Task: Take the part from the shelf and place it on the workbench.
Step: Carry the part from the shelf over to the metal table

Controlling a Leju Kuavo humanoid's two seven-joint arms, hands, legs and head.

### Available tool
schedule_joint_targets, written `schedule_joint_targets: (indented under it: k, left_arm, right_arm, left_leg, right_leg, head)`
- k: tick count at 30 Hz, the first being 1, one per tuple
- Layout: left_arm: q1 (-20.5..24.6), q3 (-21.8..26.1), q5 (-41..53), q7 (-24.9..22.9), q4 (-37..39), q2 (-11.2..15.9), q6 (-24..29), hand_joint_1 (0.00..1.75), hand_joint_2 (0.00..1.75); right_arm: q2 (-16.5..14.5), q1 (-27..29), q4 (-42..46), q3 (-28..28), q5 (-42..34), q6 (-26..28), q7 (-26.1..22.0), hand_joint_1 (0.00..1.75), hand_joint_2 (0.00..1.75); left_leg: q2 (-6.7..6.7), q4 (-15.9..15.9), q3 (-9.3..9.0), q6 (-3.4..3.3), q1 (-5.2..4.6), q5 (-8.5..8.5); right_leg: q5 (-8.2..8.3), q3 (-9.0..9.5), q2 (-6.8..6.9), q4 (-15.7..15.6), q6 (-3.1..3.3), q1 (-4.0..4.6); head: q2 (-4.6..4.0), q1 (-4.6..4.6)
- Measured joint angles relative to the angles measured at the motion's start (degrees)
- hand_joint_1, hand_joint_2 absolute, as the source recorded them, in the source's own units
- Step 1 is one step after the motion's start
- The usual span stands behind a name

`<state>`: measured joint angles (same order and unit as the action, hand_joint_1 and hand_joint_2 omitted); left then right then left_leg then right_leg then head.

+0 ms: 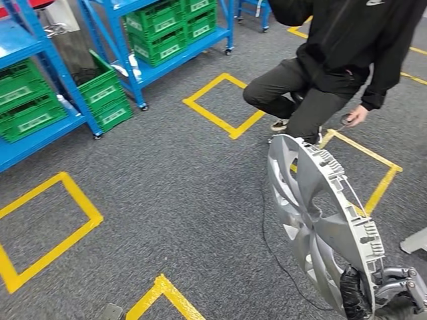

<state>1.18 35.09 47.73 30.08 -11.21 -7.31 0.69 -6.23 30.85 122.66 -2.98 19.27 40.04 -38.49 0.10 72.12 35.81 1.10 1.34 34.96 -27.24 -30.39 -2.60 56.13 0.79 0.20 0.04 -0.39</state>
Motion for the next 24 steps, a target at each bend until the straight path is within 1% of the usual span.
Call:
schedule_joint_targets:
  k: [1, 2, 3, 4, 5, 6, 7, 8, 9, 10, 11, 12, 13, 14, 15, 16, 17, 18, 19, 20, 21, 22, 23, 24]
  left_arm:
    - [0.03, 0.02, 0.14, 0.01, 0.00, 0.09, -0.04, 0.00, 0.00]
    - [0.08, 0.06, 0.28, 0.02, 0.00, 0.17, -0.11, 0.00, 0.00]
    - [0.12, 0.13, 0.41, 0.04, 0.00, 0.23, -0.21, 0.00, 0.00]
    - [0.17, 0.21, 0.49, 0.05, 0.00, 0.27, -0.33, 0.00, 0.00]
    - [0.22, 0.28, 0.58, 0.08, 0.00, 0.29, -0.43, 0.00, 0.00]
    - [0.30, 0.34, 0.66, 0.09, 0.00, 0.28, -0.53, 0.00, 0.00]
    - [0.40, 0.37, 0.72, 0.10, 0.00, 0.22, -0.61, 0.00, 0.00]
    - [0.52, 0.41, 0.76, 0.10, 0.00, 0.22, -0.66, 0.00, 0.00]
    - [0.60, 0.49, 0.80, 0.10, 0.00, 0.21, -0.69, 0.00, 0.00]
    - [0.63, 0.61, 0.82, 0.10, 0.00, 0.21, -0.72, 0.00, 0.00]
    - [0.60, 0.74, 0.86, 0.10, 0.00, 0.27, -0.72, 0.00, 0.00]
    - [0.53, 0.86, 0.90, 0.07, 0.00, 0.28, -0.72, 0.00, 0.00]
    - [0.47, 0.96, 0.93, 0.04, 0.00, 0.27, -0.72, 0.00, 0.00]
    - [0.45, 1.05, 1.00, -0.01, 0.00, 0.25, -0.71, 0.00, 0.00]
    - [0.48, 1.15, 1.05, -0.04, 0.00, 0.20, -0.70, 0.00, 0.00]
    - [0.52, 1.24, 1.12, -0.07, 0.00, 0.12, -0.68, 0.00, 0.00]
    - [0.56, 1.31, 1.22, -0.09, 0.00, 0.04, -0.64, 0.00, 0.00]
    - [0.57, 1.36, 1.29, -0.13, 0.00, -0.02, -0.59, 0.00, 0.00]
    - [0.58, 1.39, 1.38, -0.18, 0.00, -0.07, -0.51, 0.00, 0.00]
    - [0.60, 1.42, 1.45, -0.23, 0.00, -0.11, -0.42, 0.00, 0.00]
    - [0.63, 1.46, 1.50, -0.28, 0.00, -0.17, -0.33, 0.00, 0.00]
    - [0.71, 1.51, 1.55, -0.31, 0.00, -0.26, -0.26, 0.00, 0.00]
    - [0.81, 1.55, 1.60, -0.32, 0.00, -0.34, -0.20, 0.00, 0.00]
    - [0.92, 1.60, 1.68, -0.33, 0.00, -0.41, -0.18, 0.00, 0.00]
  right_arm:
    - [0.33, -0.19, 0.00, 0.20, 0.12, 0.00, 0.00, 1.75, 1.75]
    - [0.64, -0.45, 0.00, 0.37, 0.19, 0.00, 0.00, 1.75, 1.75]
    - [0.99, -0.84, 0.00, 0.48, 0.22, -0.04, 0.00, 1.75, 1.75]
    - [1.35, -1.25, -0.01, 0.56, 0.20, -0.14, 0.00, 1.75, 1.75]
    - [1.71, -1.61, -0.03, 0.63, 0.15, -0.27, 0.00, 1.75, 1.75]
    - [2.07, -1.91, -0.06, 0.72, 0.06, -0.52, 0.00, 1.75, 1.75]
    - [2.38, -2.13, -0.13, 0.84, -0.06, -0.89, 0.00, 1.75, 1.75]
    - [2.66, -2.35, -0.24, 0.99, -0.19, -1.36, 0.00, 1.75, 1.75]
    - [2.90, -2.73, -0.42, 1.16, -0.34, -1.98, 0.00, 1.75, 1.75]
    - [3.10, -3.24, -0.65, 1.33, -0.48, -2.65, 0.00, 1.75, 1.75]
    - [3.26, -3.76, -0.93, 1.46, -0.61, -3.36, 0.00, 1.75, 1.75]
    - [3.35, -4.22, -1.24, 1.60, -0.74, -4.10, 0.00, 1.75, 1.75]
    - [3.40, -4.58, -1.60, 1.78, -0.87, -4.80, 0.00, 1.75, 1.75]
    - [3.41, -4.81, -2.00, 2.04, -1.01, -5.48, 0.00, 1.75, 1.75]
    - [3.41, -5.00, -2.42, 2.38, -1.12, -6.04, 0.00, 1.75, 1.75]
    - [3.41, -5.19, -2.81, 2.72, -1.19, -6.51, 0.00, 1.75, 1.75]
    - [3.40, -5.40, -3.16, 3.05, -1.23, -6.95, 0.00, 1.75, 1.75]
    - [3.40, -5.72, -3.56, 3.38, -1.29, -7.41, 0.00, 1.75, 1.75]
    - [3.39, -6.11, -3.97, 3.68, -1.36, -7.93, 0.00, 1.75, 1.75]
    - [3.38, -6.48, -4.42, 4.00, -1.42, -8.49, 0.00, 1.75, 1.75]
    - [3.37, -6.79, -4.92, 4.40, -1.50, -9.11, 0.00, 1.75, 1.75]
    - [3.36, -7.03, -5.38, 4.80, -1.58, -9.71, 0.00, 1.75, 1.75]
    - [3.34, -7.27, -5.90, 5.27, -1.68, -10.37, 0.01, 1.75, 1.75]
    - [3.32, -7.66, -6.50, 5.79, -1.84, -11.09, 0.04, 1.75, 1.75]
  left_leg:
    - [-0.50, -3.24, -1.11, -0.29, -0.09, -2.38]
    - [-1.67, -7.21, -2.56, -0.60, -0.15, -4.59]
    - [-2.85, -10.93, -3.92, -0.78, -0.11, -6.03]
    - [-3.77, -13.35, -4.79, -0.86, -0.12, -6.71]
    - [-4.26, -14.49, -5.18, -0.90, -0.17, -6.71]
    - [-3.91, -14.86, -5.29, -0.94, -0.22, -6.59]
    - [-3.30, -14.95, -5.30, -1.16, -0.20, -6.74]
    - [-2.71, -15.18, -5.36, -1.47, -0.13, -6.90]
    - [-1.99, -15.43, -5.39, -1.80, -0.04, -7.09]
    - [-1.22, -15.64, -5.40, -2.05, 0.02, -7.24]
    - [-0.47, -15.69, -5.37, -2.20, -0.06, -7.28]
    - [0.33, -15.69, -5.31, -2.26, -0.11, -7.29]
    - [1.08, -15.68, -5.25, -2.26, -0.15, -7.28]
    - [1.77, -15.67, -5.22, -2.25, -0.15, -7.25]
    - [2.42, -15.66, -5.21, -2.19, -0.14, -7.21]
    - [3.04, -15.65, -5.29, -2.07, -0.09, -7.14]
    - [3.61, -15.64, -5.45, -1.87, -0.10, -7.04]
    - [4.14, -15.60, -5.63, -1.55, -0.18, -6.87]
    - [4.61, -15.57, -5.85, -1.17, -0.26, -6.73]
    - [5.07, -15.57, -6.09, -0.76, -0.33, -6.63]
    - [5.57, -15.65, -6.34, -0.34, -0.30, -6.55]
    - [6.11, -15.76, -6.64, 0.07, -0.18, -6.47]
    - [5.99, -15.62, -6.85, 0.47, -0.02, -6.18]
    - [5.08, -14.74, -6.64, 0.74, 0.12, -5.39]
  right_leg:
    - [-0.03, 0.07, -0.83, 0.11, -0.04, 0.06]
    - [-0.08, 0.07, -1.56, 0.24, -0.12, 0.07]
    - [-0.18, -0.07, -2.36, 0.51, -0.30, 0.13]
    - [-0.22, -0.35, -3.04, 0.70, -0.58, 0.12]
    - [-0.20, -0.69, -3.70, 0.82, -0.92, 0.06]
    - [-0.13, -1.15, -4.37, 0.87, -1.32, 0.01]
    - [-0.05, -1.49, -4.79, 0.82, -1.67, -0.13]
    - [-0.31, -1.90, -4.29, 1.17, -1.98, -0.16]
    - [-1.22, -2.68, -3.08, 2.38, -2.28, -0.18]
    - [-2.79, -3.86, -1.41, 4.82, -2.55, -0.23]
    - [-4.82, -5.58, 0.44, 8.35, -2.83, -0.32]
    - [-6.77, -7.46, 1.50, 12.27, -3.13, -0.51]
    - [-8.00, -8.96, 2.03, 15.46, -3.38, -0.70]
    - [-8.24, -9.62, 2.29, 17.00, -3.60, -0.88]
    - [-7.35, -9.10, 2.51, 16.25, -3.77, -1.06]
    - [-5.64, -7.41, 2.92, 13.30, -3.88, -1.20]
    - [-3.70, -4.95, 4.01, 9.02, -3.95, -1.28]
    - [-2.22, -2.60, 5.36, 4.99, -3.87, -1.30]
    - [-1.34, -0.94, 6.31, 2.12, -3.65, -1.22]
    - [-1.10, -0.26, 6.94, 0.73, -3.33, -1.09]
    - [-1.21, -0.30, 6.67, 0.55, -2.94, -0.91]
    - [-1.14, -0.46, 5.93, 0.49, -2.53, -0.80]
    - [-1.02, -0.35, 5.35, 0.33, -2.13, -0.81]
    - [-0.81, -0.09, 4.71, 0.16, -1.70, -0.87]
  head:
    - [0.00, -0.01]
    - [0.00, -0.01]
    - [-0.01, -0.01]
    - [0.00, -0.01]
    - [0.00, -0.02]
    - [0.00, -0.01]
    - [0.01, -0.02]
    - [0.01, 0.03]
    - [0.01, 0.24]
    - [0.01, 0.41]
    - [0.01, 0.62]
    - [0.01, 0.77]
    - [0.01, 0.77]
    - [0.01, 0.79]
    - [0.01, 0.79]
    - [0.01, 0.79]
    - [0.01, 0.80]
    - [0.01, 0.80]
    - [0.00, 0.75]
    - [0.00, 0.72]
    - [0.00, 0.67]
    - [0.00, 0.65]
    - [0.01, 0.63]
    - [0.00, 0.52]
